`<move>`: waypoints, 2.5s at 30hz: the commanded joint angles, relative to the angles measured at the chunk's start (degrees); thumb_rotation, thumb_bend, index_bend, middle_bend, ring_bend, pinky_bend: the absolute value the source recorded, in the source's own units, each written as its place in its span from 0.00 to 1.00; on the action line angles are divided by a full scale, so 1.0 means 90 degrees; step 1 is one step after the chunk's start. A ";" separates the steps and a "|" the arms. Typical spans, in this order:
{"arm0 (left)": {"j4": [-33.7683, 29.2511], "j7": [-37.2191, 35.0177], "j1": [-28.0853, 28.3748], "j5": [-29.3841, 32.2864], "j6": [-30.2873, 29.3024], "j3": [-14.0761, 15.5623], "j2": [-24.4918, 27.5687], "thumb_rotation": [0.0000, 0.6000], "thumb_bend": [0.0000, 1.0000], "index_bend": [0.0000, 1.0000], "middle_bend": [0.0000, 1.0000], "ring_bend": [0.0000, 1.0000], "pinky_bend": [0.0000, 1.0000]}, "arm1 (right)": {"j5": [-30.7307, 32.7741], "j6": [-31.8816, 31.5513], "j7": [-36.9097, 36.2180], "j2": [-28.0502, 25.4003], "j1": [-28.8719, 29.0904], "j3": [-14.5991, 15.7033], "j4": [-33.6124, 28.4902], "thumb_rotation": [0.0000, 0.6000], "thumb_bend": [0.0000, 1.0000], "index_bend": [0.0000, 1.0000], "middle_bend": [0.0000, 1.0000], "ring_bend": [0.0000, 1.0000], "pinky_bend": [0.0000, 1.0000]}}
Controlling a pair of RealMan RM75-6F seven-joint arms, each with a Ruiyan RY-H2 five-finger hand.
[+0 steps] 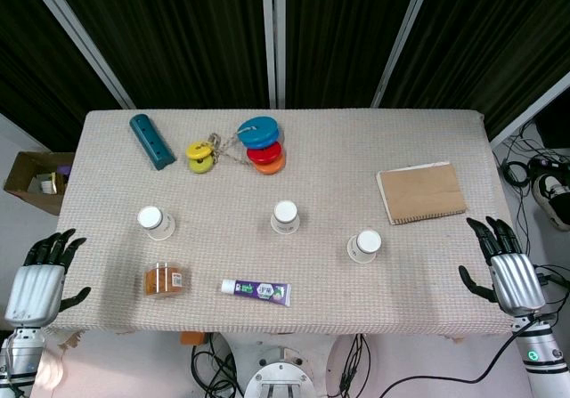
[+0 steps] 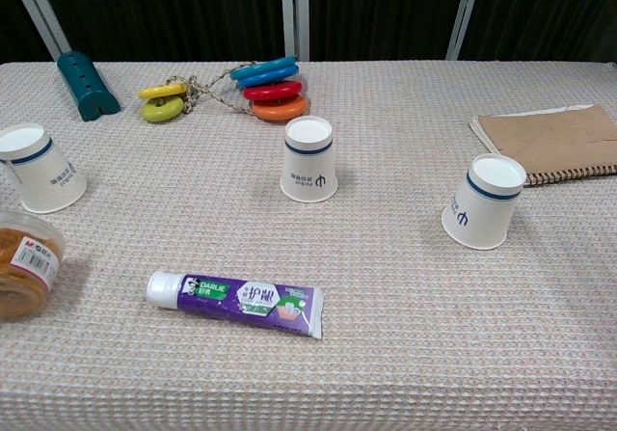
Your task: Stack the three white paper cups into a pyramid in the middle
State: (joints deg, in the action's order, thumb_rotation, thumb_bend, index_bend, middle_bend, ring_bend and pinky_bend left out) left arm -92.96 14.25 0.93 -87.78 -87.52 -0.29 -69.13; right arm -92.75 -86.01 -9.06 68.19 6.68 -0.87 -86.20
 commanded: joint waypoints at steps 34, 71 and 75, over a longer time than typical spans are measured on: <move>0.1033 -0.2402 0.2953 0.1140 0.4041 -0.0832 0.0095 1.00 0.13 0.27 0.19 0.20 0.21 | -0.0207 -0.0322 0.0218 -0.0349 -0.0086 -0.0021 -0.0436 1.00 0.32 0.05 0.14 0.00 0.02; 0.0966 -0.2126 0.4143 0.1461 0.4473 -0.1162 -0.0844 1.00 0.32 0.48 0.48 0.47 0.26 | -0.0001 -0.0091 0.0105 -0.0247 -0.0043 -0.0053 -0.0299 1.00 0.32 0.05 0.14 0.00 0.02; 0.1017 -0.1931 0.4428 0.1700 0.4711 -0.1246 -0.1126 1.00 0.32 0.48 0.48 0.47 0.26 | 0.0016 -0.0127 0.0059 -0.0253 -0.0083 -0.0041 -0.0261 1.00 0.32 0.05 0.14 0.00 0.02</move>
State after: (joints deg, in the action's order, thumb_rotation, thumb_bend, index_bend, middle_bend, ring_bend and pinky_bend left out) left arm -84.01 -3.68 40.04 -73.18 -45.81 -11.12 -78.51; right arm -92.62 -87.14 -8.52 65.91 5.95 -1.25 -88.55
